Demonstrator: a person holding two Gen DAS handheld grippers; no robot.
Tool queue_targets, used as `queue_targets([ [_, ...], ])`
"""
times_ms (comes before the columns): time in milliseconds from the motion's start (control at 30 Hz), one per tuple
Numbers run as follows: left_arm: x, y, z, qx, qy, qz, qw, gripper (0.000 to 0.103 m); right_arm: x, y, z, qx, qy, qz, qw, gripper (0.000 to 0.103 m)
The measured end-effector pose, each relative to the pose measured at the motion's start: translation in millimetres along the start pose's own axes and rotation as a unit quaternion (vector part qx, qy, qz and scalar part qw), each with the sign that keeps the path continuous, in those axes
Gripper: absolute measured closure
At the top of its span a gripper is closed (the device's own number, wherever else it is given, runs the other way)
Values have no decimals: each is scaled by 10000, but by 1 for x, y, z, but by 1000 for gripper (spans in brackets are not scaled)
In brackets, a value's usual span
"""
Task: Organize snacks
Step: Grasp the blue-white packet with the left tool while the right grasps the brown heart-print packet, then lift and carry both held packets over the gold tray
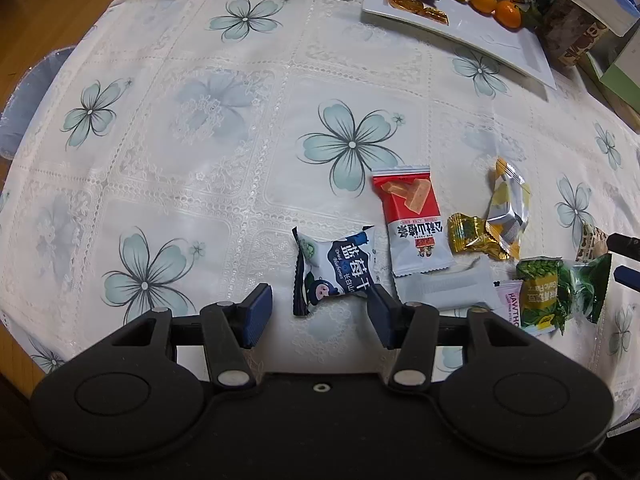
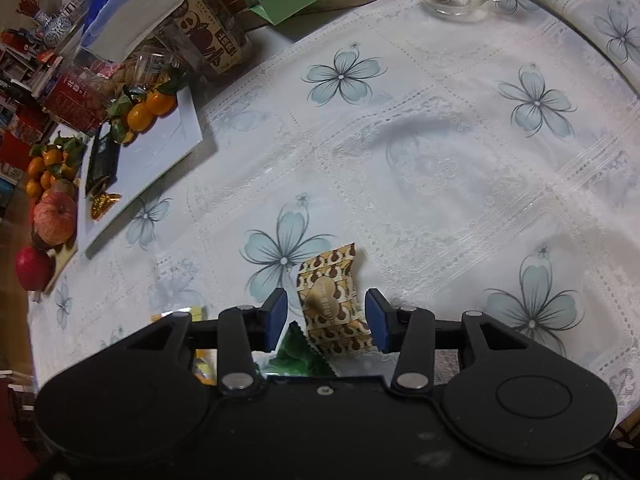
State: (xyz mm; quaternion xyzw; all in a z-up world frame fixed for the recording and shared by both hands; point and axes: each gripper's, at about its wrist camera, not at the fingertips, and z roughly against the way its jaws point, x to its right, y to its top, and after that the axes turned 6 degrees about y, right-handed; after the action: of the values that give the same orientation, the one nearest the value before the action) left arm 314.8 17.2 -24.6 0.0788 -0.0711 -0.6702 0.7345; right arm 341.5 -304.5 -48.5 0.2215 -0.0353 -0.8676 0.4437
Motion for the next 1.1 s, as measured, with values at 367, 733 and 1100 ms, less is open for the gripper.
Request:
queue_targets([
  [367, -3, 2, -6, 3, -25, 163, 9999, 46, -25, -15, -25, -118, -398, 484, 9980, 56],
  [733, 15, 9, -13, 52, 95, 128, 9999, 46, -24, -15, -21, -46, -462, 705, 9964, 71],
  [1100, 27, 10, -28, -32, 391, 62, 9992, 46, -12, 4, 26, 442, 384, 231, 9980, 71],
])
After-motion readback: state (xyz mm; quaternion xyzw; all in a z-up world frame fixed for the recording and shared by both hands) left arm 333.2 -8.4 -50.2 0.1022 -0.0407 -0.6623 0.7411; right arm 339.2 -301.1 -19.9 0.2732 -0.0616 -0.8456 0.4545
